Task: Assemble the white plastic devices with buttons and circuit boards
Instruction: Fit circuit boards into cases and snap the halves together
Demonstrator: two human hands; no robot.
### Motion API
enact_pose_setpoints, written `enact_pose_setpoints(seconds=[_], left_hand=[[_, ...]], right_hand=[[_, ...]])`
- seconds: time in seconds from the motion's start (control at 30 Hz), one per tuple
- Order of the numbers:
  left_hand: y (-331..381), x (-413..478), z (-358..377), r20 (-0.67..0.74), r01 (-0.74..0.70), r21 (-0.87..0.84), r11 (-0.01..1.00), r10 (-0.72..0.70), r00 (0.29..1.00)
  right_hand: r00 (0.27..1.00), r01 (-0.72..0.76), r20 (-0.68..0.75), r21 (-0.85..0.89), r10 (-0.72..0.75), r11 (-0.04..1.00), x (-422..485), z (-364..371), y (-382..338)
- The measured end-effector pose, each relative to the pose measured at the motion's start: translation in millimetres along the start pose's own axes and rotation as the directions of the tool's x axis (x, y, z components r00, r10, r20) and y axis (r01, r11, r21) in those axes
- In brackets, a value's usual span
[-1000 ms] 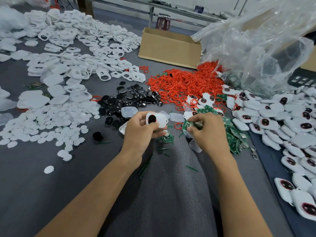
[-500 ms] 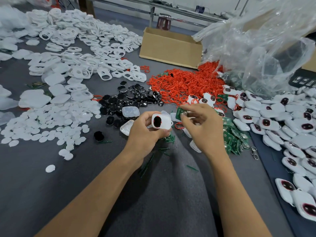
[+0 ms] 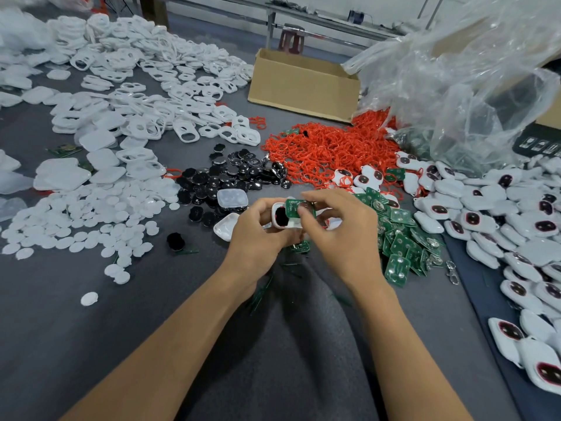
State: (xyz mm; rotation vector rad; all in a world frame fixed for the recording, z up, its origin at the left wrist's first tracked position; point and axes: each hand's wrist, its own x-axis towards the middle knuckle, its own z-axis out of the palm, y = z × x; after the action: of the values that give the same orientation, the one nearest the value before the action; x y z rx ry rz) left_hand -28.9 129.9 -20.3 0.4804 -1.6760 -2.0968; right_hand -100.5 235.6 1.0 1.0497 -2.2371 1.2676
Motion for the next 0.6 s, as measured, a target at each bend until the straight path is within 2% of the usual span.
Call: enact_pose_setpoints(seconds=[0.07, 0.13, 0.23, 0.37, 0.4, 0.43, 0.53, 0.6], left_hand=[[-0.7, 0.8, -0.9, -0.010, 0.013, 0.008, 1.000, -0.013, 1.000], [-1.3, 1.7, -1.4, -0.019, 0.033, -0.002, 0.999, -0.033, 0.999], [-2.4, 1.8, -1.5, -0.019, 0.036, 0.014, 0.999, -0.035, 0.999], [-4.7, 3.0, -2.5, -0.016, 0.044, -0.003, 0.999, -0.044, 0.999], [-5.4, 2.8, -2.7, -0.014, 0.035, -0.001, 0.999, -0.035, 0.999], [-6.1, 3.1, -2.0, -0.015, 0.026, -0.011, 1.000, -0.026, 1.000], [-8.5, 6.7, 0.9, -0.029, 0.002, -0.039, 0.999, -0.003, 1.000], [-8.6, 8.2, 2.8, -0.030, -0.033, 0.019, 0.999, 0.033, 0.999]], right_hand=[[0.997, -0.055, -0.060, -0.028, 0.053, 0.998, 1.5, -3.8, 4.7], [0.980, -0.167, -0.128, -0.129, 0.150, 0.978, 3.6, -10.0, 14.5], [0.940, -0.341, -0.158, -0.358, 0.304, 0.869, 2.7, -18.0, 31.5], [0.924, -0.358, -0.124, -0.614, 0.362, 0.703, -1.5, -17.1, 36.2], [0.924, -0.362, -0.136, -0.610, 0.357, 0.705, -1.7, -16.0, 34.0], [0.933, -0.353, -0.149, -0.558, 0.328, 0.751, -0.6, -15.2, 30.1], [0.980, -0.164, -0.153, -0.257, 0.127, 0.952, 10.2, -5.2, 3.8], [0.997, -0.071, -0.034, -0.116, 0.067, 0.991, 23.7, 11.3, -21.2]])
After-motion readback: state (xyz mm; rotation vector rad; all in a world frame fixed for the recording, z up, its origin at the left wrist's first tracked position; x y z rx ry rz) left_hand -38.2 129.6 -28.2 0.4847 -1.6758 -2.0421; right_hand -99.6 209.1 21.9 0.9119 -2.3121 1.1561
